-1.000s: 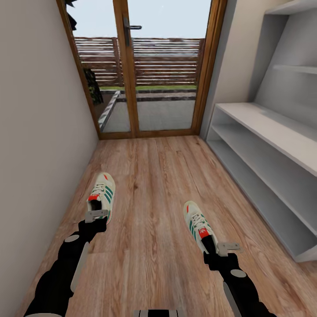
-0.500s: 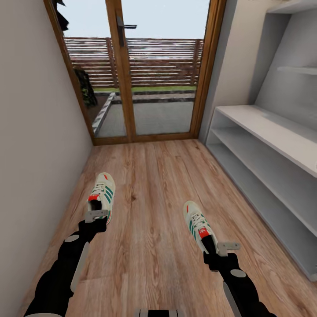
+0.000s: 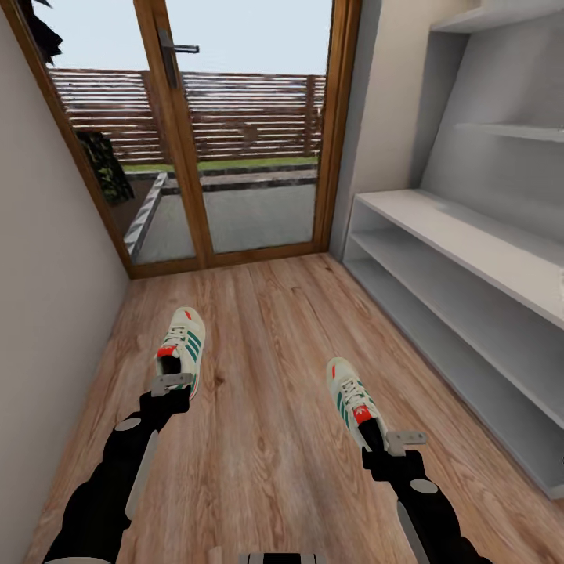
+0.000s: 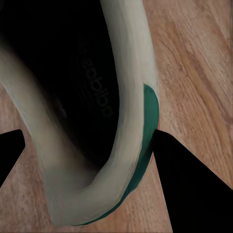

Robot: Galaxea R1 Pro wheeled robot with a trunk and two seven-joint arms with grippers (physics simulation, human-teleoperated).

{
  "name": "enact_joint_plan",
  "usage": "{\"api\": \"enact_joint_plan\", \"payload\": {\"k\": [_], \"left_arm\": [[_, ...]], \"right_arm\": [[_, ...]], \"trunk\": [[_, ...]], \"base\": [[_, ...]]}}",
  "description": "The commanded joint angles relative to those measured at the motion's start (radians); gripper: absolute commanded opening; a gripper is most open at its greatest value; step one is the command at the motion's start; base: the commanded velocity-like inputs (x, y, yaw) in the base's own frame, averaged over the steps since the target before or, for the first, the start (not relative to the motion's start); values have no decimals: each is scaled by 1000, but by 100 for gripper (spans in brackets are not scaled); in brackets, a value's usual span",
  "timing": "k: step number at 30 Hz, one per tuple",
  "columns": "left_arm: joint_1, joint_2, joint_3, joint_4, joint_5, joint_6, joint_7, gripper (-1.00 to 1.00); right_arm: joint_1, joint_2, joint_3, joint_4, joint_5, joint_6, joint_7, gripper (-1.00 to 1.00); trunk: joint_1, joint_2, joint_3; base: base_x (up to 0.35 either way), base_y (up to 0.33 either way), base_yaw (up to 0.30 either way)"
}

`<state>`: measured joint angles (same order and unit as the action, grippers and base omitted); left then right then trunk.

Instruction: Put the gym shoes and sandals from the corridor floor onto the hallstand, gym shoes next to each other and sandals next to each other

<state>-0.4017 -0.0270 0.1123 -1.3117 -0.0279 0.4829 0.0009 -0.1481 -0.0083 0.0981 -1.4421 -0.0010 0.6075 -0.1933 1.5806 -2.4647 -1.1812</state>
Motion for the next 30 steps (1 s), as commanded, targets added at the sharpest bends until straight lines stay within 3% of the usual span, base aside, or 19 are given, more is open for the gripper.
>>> {"api": "enact_joint_plan", "payload": {"k": [1, 14, 30], "left_arm": [[0, -1, 1, -1, -3, 5, -1, -100], [0, -1, 1, -1, -3, 5, -1, -100], [0, -1, 1, 2, -3, 4, -1, -100]], "right_arm": [[-1, -1, 3, -1, -2, 6, -8, -100], [-1, -1, 2, 0, -2, 6, -8, -100], [-1, -1, 2, 0, -2, 6, -8, -100]], "trunk": [[0, 0, 0], [0, 0, 11], [0, 0, 26]], "base": [[241, 235, -266], [226, 210, -266], [107, 16, -265]]}}
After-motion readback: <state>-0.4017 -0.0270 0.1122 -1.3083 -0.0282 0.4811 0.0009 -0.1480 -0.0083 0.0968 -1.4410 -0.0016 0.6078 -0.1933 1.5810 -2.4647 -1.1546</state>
